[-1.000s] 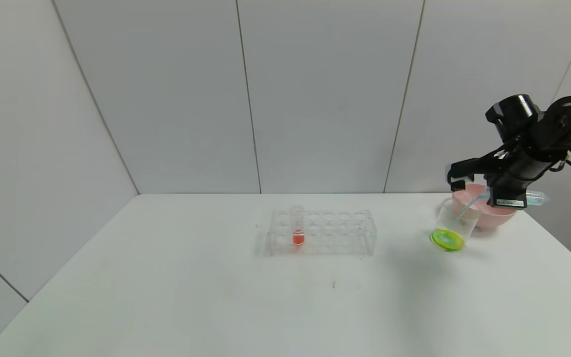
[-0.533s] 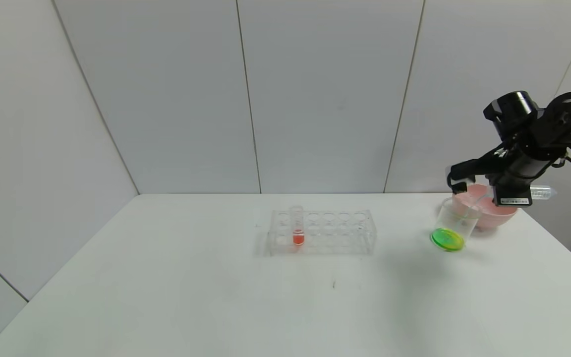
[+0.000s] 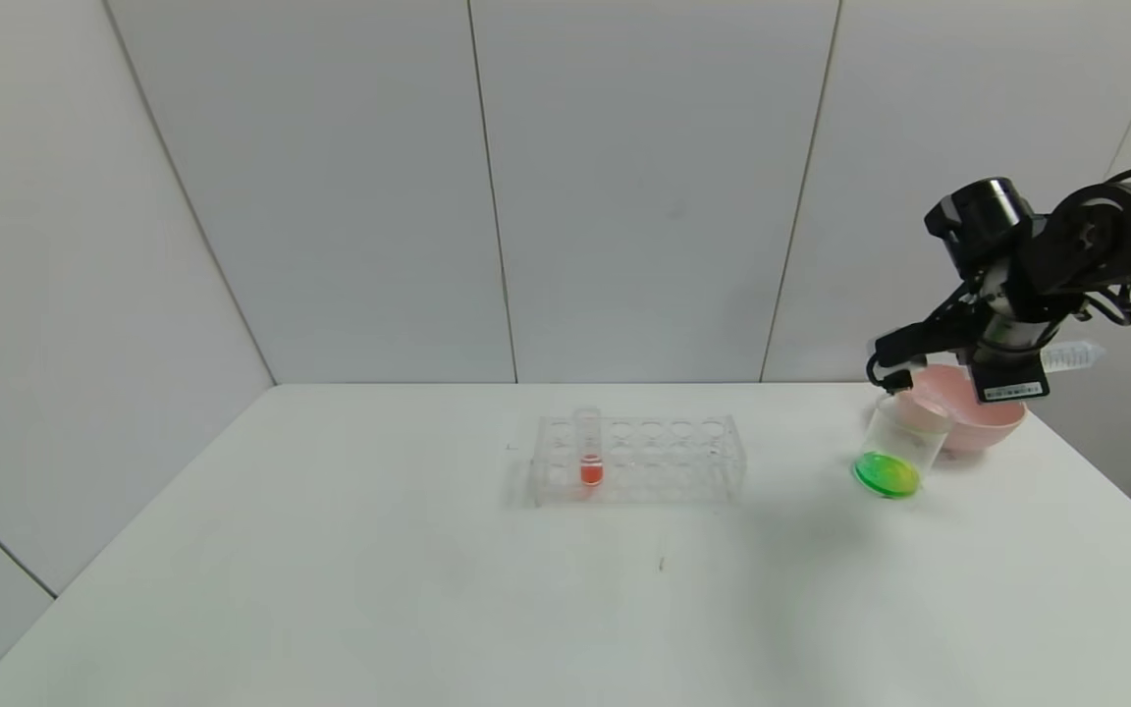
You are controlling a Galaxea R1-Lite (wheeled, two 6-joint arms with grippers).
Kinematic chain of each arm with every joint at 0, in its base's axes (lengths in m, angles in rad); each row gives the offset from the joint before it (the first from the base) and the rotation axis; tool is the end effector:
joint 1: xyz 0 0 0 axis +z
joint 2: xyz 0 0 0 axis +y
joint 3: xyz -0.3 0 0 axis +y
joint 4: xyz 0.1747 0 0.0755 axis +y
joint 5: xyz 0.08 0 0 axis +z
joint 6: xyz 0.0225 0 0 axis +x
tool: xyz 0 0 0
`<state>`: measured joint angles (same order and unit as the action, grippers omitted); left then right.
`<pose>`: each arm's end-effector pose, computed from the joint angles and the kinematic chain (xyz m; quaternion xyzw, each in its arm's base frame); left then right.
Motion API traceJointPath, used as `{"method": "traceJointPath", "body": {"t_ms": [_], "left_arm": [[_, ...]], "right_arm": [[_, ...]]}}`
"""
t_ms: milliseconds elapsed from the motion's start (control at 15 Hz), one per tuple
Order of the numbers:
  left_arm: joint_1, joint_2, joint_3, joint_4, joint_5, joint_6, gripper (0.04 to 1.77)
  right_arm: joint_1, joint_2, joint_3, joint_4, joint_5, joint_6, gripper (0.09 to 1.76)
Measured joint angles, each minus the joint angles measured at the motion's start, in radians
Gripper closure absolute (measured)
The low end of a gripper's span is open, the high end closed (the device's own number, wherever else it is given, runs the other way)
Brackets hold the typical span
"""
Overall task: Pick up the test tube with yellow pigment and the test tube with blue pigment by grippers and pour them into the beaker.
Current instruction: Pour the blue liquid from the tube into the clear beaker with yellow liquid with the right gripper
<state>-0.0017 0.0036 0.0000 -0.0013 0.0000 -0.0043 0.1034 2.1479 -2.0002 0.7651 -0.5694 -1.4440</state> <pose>-0.0225 0.0000 0.0757 -0.0021 0.0012 -0.0008 1.0000 0.4072 0.0301 0.2221 -0.6864 0.4492 0.1194 0.5593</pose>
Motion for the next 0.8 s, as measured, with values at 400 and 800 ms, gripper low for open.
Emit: {"method": "traceJointPath", "body": {"t_ms": [400, 800], "left_arm": [[0.0, 0.0, 0.0, 0.0, 0.0, 0.0, 0.05], [0.0, 0.0, 0.0, 0.0, 0.0, 0.0, 0.05]], "right_arm": [[0.014, -0.003, 0.0, 0.009, 0.016, -0.012, 1.34], [-0.099, -0.031, 0.0, -0.064, 0.684, 0.293, 1.34]]}}
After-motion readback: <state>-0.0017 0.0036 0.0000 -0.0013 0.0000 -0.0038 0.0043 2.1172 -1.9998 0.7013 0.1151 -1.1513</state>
